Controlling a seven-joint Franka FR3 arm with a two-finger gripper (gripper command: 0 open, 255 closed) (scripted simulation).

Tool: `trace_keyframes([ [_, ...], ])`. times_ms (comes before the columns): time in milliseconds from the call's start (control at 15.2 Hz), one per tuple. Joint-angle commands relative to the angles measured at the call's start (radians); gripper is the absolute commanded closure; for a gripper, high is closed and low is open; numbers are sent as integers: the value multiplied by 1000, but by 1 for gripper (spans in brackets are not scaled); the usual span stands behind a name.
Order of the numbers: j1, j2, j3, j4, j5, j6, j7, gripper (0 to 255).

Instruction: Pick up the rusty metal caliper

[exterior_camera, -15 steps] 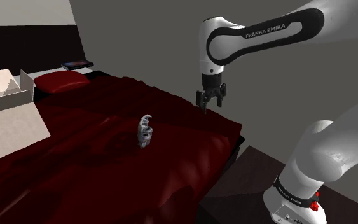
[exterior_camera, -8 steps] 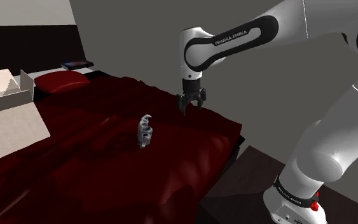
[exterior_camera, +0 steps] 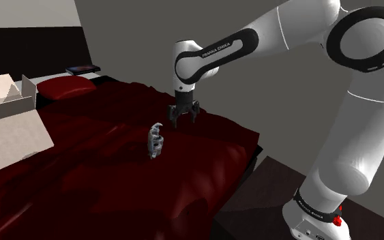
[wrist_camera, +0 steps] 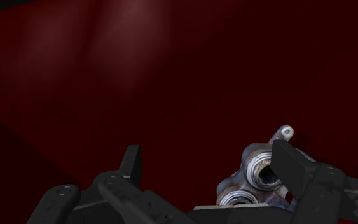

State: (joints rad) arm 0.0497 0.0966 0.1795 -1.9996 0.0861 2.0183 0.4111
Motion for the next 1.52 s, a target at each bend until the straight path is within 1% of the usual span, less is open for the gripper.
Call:
trace_keyframes([
  [0, 5, 83, 3, 79, -1, 15, 14, 0],
  [330, 27, 266, 9, 277, -1, 30, 48, 0],
  [660, 54, 463, 10, 526, -5, 9, 80, 0],
  [726, 58, 484, 10, 555, -5, 5, 83, 0],
  [1188, 59, 520, 7, 517, -7, 78, 75, 0],
  [1320, 59, 523, 7, 514, -7, 84, 74, 0],
  [1386, 59, 522, 7, 513, -7, 84, 73, 255],
  [1452, 58, 522, 7, 514, -7, 83, 73, 255],
])
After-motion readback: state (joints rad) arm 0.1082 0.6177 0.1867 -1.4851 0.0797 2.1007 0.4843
